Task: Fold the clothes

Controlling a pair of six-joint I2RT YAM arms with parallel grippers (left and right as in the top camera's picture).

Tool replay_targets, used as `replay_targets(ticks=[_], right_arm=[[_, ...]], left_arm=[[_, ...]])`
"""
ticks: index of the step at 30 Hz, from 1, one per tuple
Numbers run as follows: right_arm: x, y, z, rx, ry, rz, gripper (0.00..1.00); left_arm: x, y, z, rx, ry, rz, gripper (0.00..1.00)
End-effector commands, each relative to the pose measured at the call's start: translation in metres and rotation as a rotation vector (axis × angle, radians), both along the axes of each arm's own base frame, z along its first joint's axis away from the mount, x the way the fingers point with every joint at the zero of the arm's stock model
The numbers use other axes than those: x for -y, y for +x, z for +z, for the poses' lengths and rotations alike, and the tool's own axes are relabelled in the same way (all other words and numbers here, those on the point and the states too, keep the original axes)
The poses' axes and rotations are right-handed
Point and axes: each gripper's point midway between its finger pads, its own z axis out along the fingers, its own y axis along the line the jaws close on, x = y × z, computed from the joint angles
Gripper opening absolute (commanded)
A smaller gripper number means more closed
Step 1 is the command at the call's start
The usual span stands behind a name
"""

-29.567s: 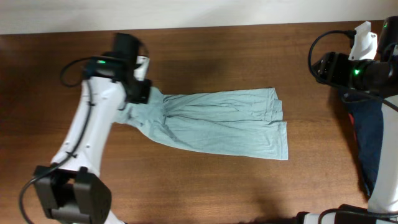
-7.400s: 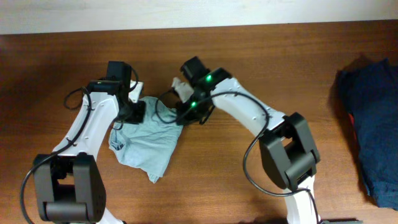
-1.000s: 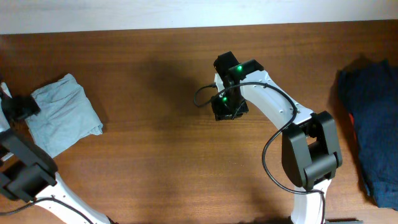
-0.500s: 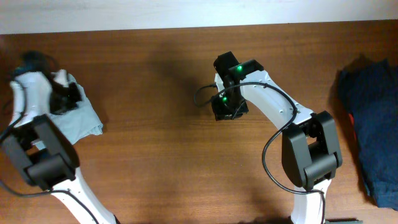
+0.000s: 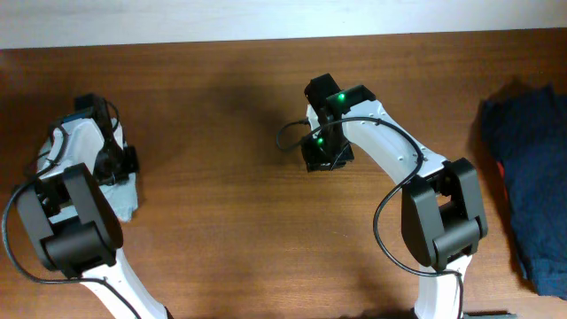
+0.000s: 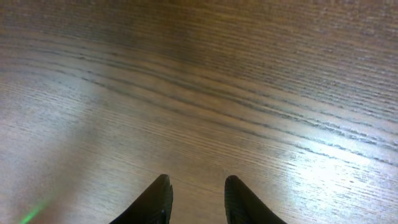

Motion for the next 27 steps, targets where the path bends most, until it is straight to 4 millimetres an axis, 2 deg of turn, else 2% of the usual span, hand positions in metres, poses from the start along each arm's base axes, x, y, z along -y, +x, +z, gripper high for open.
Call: replay_targets(ticks=[1, 3, 6, 9, 10, 11, 13, 14, 15, 16, 19, 22, 24, 27], right_arm=[[-0.001, 0.009, 0.014, 0.049, 0.016, -0.014, 0.33], [-0.001, 0.010, 0.014, 0.053, 0.018, -0.013, 0.33], [-0.001, 0.010, 0.014, 0.053, 0.018, -0.013, 0.33], [-0.001, 0.010, 0.014, 0.052, 0.017, -0.013, 0.33], [-0.001, 0.010, 0.014, 0.052, 0.017, -0.013, 0.33], [-0.001, 0.010, 0.014, 0.053, 0.018, -0.013, 0.33], [-0.001, 0.010, 0.014, 0.053, 0.018, -0.013, 0.33], [-0.001, 0.010, 0.014, 0.053, 0.018, -0.013, 0.33], [-0.001, 0.010, 0.014, 0.054, 0.018, -0.013, 0.33], [-0.001, 0.010, 0.014, 0.054, 0.018, -0.013, 0.34], [-0.001, 0.010, 0.014, 0.053, 0.018, -0.013, 0.34], [-0.001, 0.010, 0.014, 0.052, 0.017, -0.013, 0.34], [-0.001, 0.010, 0.014, 0.052, 0.017, -0.013, 0.34], [-0.001, 0.010, 0.014, 0.053, 0.018, -0.013, 0.34]], left_arm=[[0.015, -0.036, -0.017, -0.168, -0.041, -0.131, 0.01], [0.024, -0.029, -0.006, -0.142, -0.028, -0.159, 0.01], [0.025, -0.013, 0.014, -0.070, -0.001, -0.138, 0.05], [0.019, 0.004, 0.049, 0.047, 0.035, -0.083, 0.24], [0.017, 0.007, 0.066, 0.094, 0.047, -0.060, 0.33], [0.016, 0.008, 0.081, 0.135, 0.058, -0.058, 0.47], [0.015, 0.010, 0.095, 0.176, 0.071, -0.045, 0.57], [0.013, 0.011, 0.100, 0.194, 0.078, -0.039, 0.58], [0.009, 0.012, 0.101, 0.203, 0.081, -0.023, 0.57], [0.005, 0.011, 0.100, 0.209, 0.083, -0.001, 0.51], [-0.019, 0.008, 0.083, 0.218, 0.085, 0.156, 0.01], [-0.042, 0.003, 0.055, 0.216, 0.080, 0.333, 0.01], [-0.048, 0.006, 0.032, 0.224, 0.051, 0.363, 0.01], [-0.050, 0.010, 0.009, 0.210, 0.048, 0.366, 0.01]])
